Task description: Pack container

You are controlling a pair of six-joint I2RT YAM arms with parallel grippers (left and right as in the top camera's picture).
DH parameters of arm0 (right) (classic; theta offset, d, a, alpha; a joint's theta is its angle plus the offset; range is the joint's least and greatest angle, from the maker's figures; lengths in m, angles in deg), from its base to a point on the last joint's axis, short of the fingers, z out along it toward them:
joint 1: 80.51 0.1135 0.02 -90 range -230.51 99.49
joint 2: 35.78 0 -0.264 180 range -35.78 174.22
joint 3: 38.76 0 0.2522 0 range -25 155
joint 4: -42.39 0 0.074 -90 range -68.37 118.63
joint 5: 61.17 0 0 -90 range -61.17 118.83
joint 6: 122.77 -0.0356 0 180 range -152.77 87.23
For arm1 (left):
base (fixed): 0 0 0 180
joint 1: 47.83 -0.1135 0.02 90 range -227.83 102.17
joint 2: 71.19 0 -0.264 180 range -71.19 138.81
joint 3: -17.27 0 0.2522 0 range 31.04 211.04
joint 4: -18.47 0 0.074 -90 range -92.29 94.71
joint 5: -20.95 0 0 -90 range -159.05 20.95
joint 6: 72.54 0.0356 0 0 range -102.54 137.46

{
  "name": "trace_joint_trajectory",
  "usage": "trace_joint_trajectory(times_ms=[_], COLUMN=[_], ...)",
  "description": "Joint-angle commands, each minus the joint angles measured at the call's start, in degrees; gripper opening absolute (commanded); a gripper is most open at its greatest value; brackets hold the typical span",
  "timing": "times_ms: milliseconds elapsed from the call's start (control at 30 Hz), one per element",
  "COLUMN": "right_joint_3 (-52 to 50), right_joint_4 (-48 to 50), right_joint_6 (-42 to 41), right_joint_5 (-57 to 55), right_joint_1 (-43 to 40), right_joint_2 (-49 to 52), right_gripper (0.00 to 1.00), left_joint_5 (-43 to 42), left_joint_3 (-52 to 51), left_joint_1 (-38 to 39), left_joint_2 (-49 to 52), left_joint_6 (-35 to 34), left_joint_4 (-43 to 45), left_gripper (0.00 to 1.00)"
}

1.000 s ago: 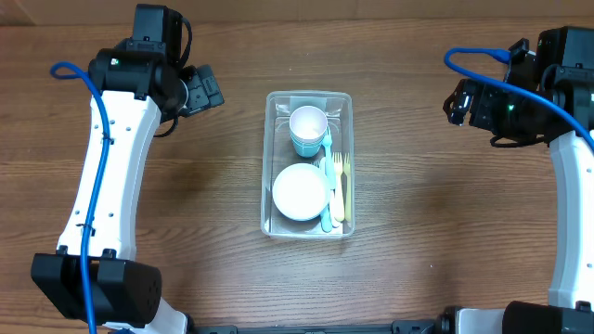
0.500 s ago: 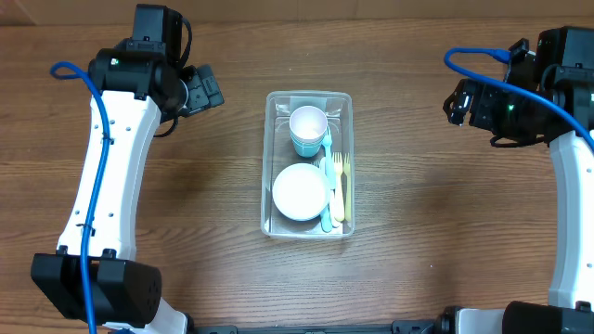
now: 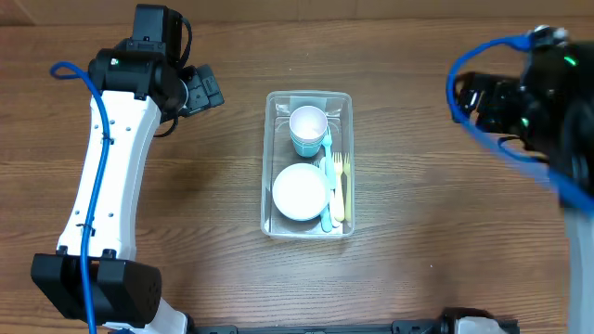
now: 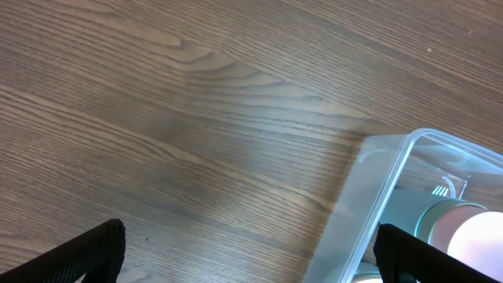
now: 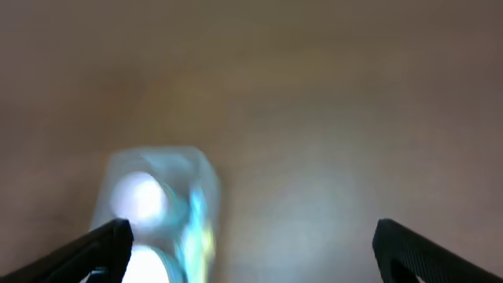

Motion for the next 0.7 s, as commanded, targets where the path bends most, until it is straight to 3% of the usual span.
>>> trace_joint_trajectory(times_ms=[0, 167, 333, 500, 667], right_joint_3=[-2.91, -20.0, -49.2, -71.01, -81.7], right_joint_4=[11.3, 29.46, 50.34, 61.33, 65.66], right_joint_6=[1.46, 1.81, 3.37, 3.26, 3.13], right_joint_5=[-0.11, -0.13, -0.13, -0.11, -0.17], right_joint_1=[6.05, 7.89, 7.89, 7.85, 7.82], right_joint_2=[-14.19, -32.22, -53.31, -65.22, -69.26], right_gripper=[1.0, 1.0, 1.0, 1.0, 1.0], left_joint_5=[0.17, 0.17, 0.17, 0.17, 0.17], left_joint_3=[1.03, 1.03, 1.03, 1.03, 1.03], left_joint_1=[-0.24, -0.24, -0.24, -0.24, -0.24], left_joint_2=[-0.5, -0.5, -0.5, -0.5, -0.5], left_joint_6=[1.05, 1.05, 1.05, 1.05, 1.05], left_joint_4=[0.07, 0.07, 0.07, 0.07, 0.04], left_gripper=[1.0, 1.0, 1.0, 1.0, 1.0])
